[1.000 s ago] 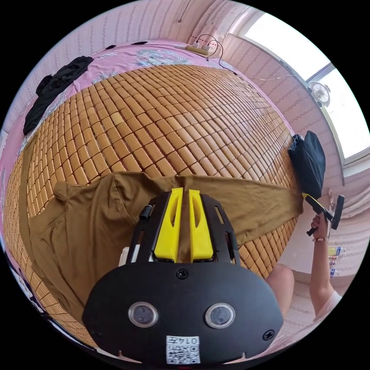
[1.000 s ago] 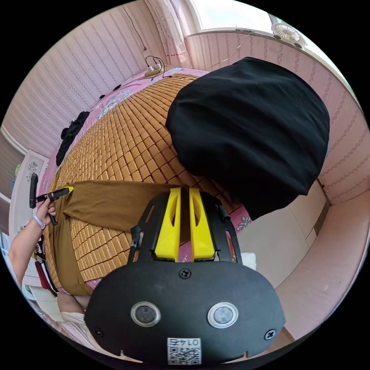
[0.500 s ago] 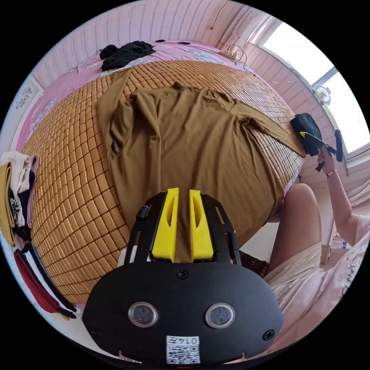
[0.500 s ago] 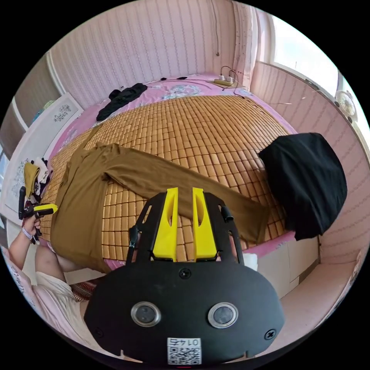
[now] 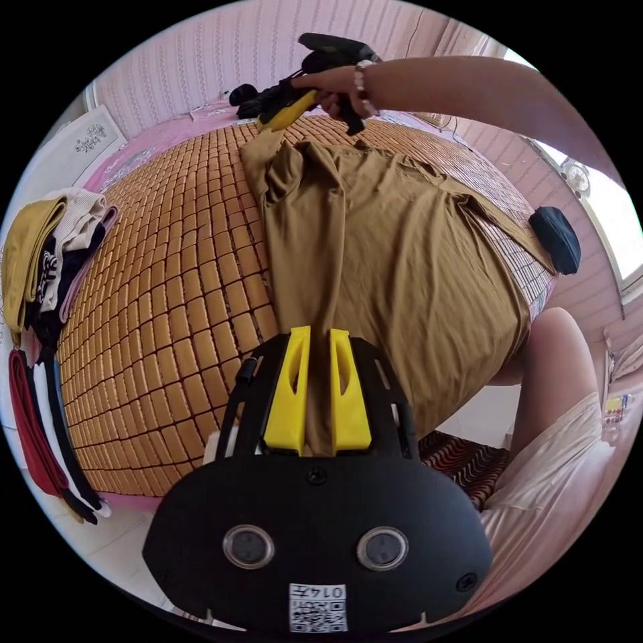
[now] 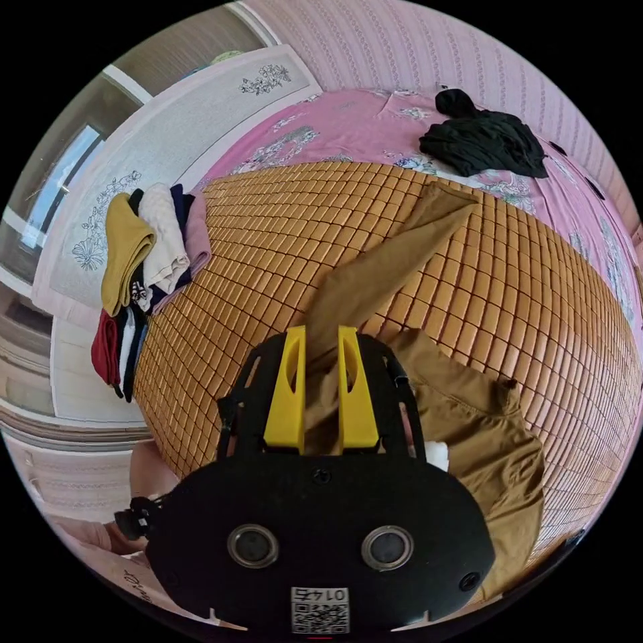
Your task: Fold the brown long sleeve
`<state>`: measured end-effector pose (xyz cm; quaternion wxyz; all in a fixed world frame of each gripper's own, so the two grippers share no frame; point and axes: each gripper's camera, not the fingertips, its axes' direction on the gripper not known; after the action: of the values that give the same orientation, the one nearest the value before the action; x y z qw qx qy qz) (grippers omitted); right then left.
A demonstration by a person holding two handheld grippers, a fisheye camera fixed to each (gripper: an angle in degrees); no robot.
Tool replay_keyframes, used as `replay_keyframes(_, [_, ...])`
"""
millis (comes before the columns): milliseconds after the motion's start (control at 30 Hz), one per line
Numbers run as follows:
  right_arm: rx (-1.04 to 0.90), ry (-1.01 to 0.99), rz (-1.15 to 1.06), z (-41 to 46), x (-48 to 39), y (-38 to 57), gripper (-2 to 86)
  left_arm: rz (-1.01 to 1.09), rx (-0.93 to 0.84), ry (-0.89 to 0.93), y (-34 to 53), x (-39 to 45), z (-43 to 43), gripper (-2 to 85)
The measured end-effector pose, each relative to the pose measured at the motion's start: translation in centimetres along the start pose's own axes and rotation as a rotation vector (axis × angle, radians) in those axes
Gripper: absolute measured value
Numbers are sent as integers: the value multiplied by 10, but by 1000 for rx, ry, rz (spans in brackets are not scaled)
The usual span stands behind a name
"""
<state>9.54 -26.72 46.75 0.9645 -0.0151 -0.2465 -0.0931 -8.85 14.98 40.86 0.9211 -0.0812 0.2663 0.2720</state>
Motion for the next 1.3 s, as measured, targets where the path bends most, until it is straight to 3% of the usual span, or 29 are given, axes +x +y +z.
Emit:
replay_keyframes(133, [-45,149,116,59,-4,-31,83,55,-4,9,8,-4,-12,54])
replay_keyframes(233, [-15,216,73,76,-7,-36,51,80,2,19,16,-10,-21,56])
replay_keyframes(367, [23,85,-9,74,-9,-36,19,102,-10,36,23,-16,-33,56])
replay_keyframes(467, [152,-165,-294,44,-43,-18,18,88,4,71,31,-25,-42,54])
replay_keyframes(533, [91,-532,-636,17,-81,10,24,73,37,107,39,-32,-48,51])
replay_keyframes(600, [-23,-615,-829,8,-103,36,43,29,102,100,47,-40,-61,52])
replay_keyframes(633, [-81,-543,-863,10,-109,50,70,23,142,75,51,-43,-75,52])
replay_keyframes(733, [-100,-272,-784,28,-91,70,73,-10,271,52,64,-53,-117,52])
replay_keyframes(900, [-132,-180,-555,67,-38,87,76,-122,326,0,90,-94,-170,51])
replay_keyframes(1033, [-118,-45,-463,104,-27,93,81,-247,218,-174,115,-158,-190,56])
replay_keyframes(1300, [-74,-65,-252,167,-17,57,82,-498,75,-174,181,-244,-227,68])
